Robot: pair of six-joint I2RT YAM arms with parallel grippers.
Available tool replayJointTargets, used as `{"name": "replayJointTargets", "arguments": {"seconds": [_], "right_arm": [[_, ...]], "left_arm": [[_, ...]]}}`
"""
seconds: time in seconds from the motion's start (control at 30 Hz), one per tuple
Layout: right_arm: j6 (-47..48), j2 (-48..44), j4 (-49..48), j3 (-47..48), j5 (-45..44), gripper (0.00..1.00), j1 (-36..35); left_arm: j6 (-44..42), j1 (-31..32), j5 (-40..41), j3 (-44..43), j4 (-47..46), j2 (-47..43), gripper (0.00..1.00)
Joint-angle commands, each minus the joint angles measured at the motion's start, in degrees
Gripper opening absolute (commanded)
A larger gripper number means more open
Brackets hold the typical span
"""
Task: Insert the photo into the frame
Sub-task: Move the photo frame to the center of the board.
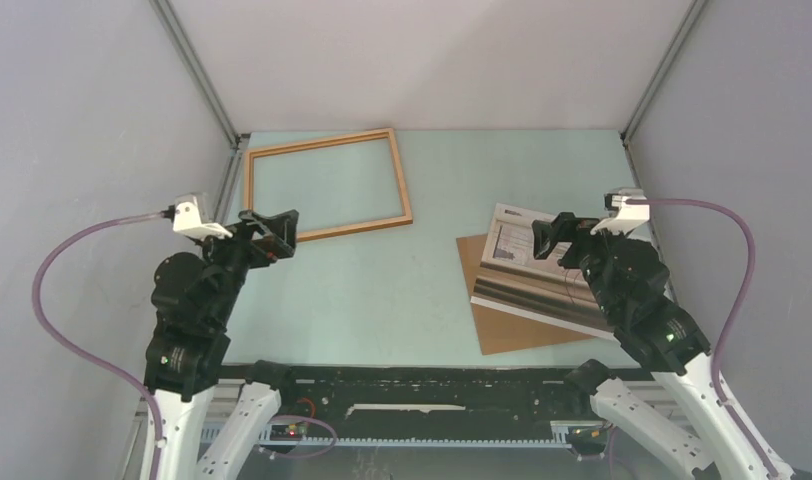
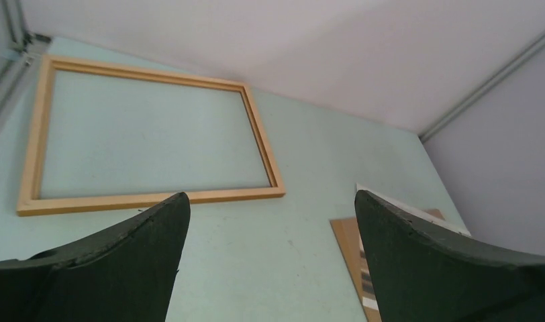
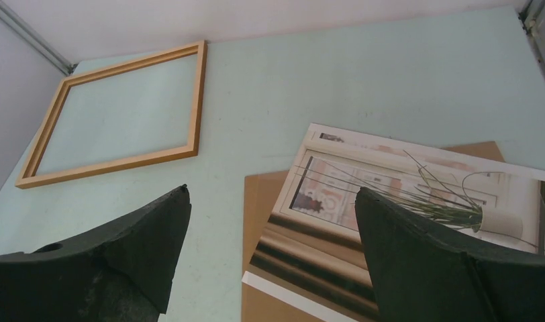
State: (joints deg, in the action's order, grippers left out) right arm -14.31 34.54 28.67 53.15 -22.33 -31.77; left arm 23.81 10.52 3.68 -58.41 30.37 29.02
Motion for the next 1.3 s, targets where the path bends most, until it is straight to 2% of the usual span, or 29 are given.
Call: {"name": "replayJointTargets", "arguments": {"seconds": [0.0,0.1,0.2,0.3,0.37,0.47,0.5,0.57,0.63,0.73,0.77,1.0,1.13,1.27], "right_arm": [[-2.6,0.3,-4.3,-1.5,-2.9,0.99,-0.7],[-3.4,0.8,-4.7,-2.6,-3.8,1.00,-0.8],[-5.2,2.0,-2.9,-3.1,-7.0,1.00,-0.9],[-6.6,3.1,-1.1,-3.4,-8.6,1.00,-0.9],[-7.5,3.4,0.1,-3.5,-8.5,1.00,-1.0],[-8.9,3.1,1.0,-3.9,-8.2,0.99,-1.0],[-9.4,2.8,1.3,-4.1,-8.0,1.00,-1.0],[-10.6,2.1,1.6,-4.5,-7.4,1.00,-1.0],[-11.7,1.8,2.1,-4.6,-6.7,1.00,-1.1],[-12.8,1.3,3.4,-4.6,-5.5,1.00,-1.0],[-13.3,1.1,4.0,-4.6,-5.1,1.00,-1.0],[-13.5,0.3,6.2,-6.3,-4.4,1.00,-1.0],[-13.5,-0.2,7.1,-6.8,-4.2,1.00,-1.0],[-13.5,-1.1,7.6,-6.7,-3.8,1.00,-0.9]], "left_arm": [[4.1,-0.5,-8.2,2.9,-2.9,3.8,1.00],[7.6,1.6,-8.8,5.2,-3.2,7.3,0.99],[11.3,6.3,-6.2,8.0,-4.4,11.1,0.90],[16.1,13.7,3.1,10.4,-5.2,14.8,0.92],[24.3,17.4,11.2,12.0,-3.3,17.1,0.98],[45.0,20.8,25.0,13.2,4.6,21.5,1.00],[50.9,21.2,27.1,13.5,4.9,23.2,1.00],[57.3,21.3,29.8,13.4,4.2,27.2,1.00],[62.6,19.7,26.6,13.0,1.8,31.6,1.00],[71.2,14.8,14.4,11.7,-2.0,40.1,1.00],[72.7,13.6,12.7,9.8,-1.7,43.7,1.00],[76.9,9.3,5.2,-9.9,7.8,64.2,1.00],[81.7,9.0,7.4,-11.5,7.7,68.4,1.00],[84.4,6.2,5.6,-14.3,7.9,73.9,1.00]]}}
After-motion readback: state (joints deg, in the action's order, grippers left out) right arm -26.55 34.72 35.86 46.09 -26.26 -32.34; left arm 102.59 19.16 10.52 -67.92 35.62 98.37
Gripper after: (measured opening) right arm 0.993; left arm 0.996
